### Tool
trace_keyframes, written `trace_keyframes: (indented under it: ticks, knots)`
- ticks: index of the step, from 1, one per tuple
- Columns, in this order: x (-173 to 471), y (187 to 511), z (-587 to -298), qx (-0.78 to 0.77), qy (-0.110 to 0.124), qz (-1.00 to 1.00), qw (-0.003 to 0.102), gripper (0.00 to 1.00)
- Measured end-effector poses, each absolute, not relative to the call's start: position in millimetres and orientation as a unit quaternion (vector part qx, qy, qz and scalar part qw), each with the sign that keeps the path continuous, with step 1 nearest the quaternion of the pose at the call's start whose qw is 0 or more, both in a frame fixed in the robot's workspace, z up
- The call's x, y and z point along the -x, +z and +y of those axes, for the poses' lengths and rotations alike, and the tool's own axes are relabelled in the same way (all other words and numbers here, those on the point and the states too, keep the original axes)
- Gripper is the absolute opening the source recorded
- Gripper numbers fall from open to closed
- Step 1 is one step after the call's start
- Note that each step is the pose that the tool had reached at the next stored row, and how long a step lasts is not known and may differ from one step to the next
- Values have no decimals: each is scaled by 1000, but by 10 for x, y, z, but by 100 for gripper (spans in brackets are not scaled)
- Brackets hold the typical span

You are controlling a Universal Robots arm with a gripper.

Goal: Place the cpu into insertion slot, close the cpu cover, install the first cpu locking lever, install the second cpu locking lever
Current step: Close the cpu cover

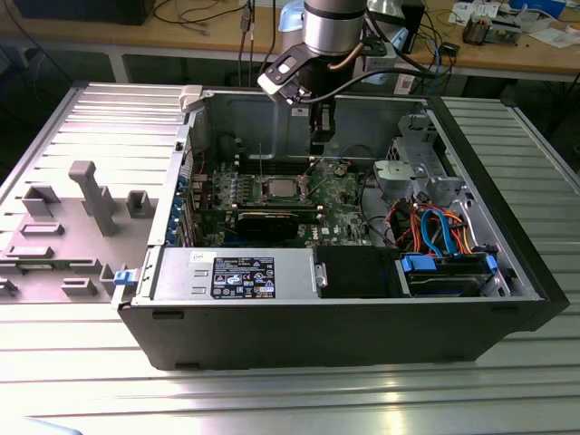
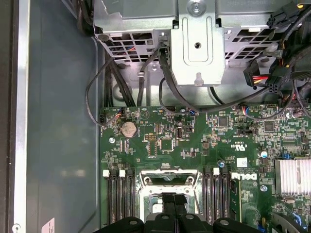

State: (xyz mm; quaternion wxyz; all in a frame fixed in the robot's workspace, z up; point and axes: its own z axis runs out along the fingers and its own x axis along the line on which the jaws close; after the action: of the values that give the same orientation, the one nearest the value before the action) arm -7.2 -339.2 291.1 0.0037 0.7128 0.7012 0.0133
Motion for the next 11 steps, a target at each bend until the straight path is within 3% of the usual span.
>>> trace_keyframes:
  ticks: [11]
  knots:
    - [51, 2911, -3392, -713, 13, 701, 4, 11]
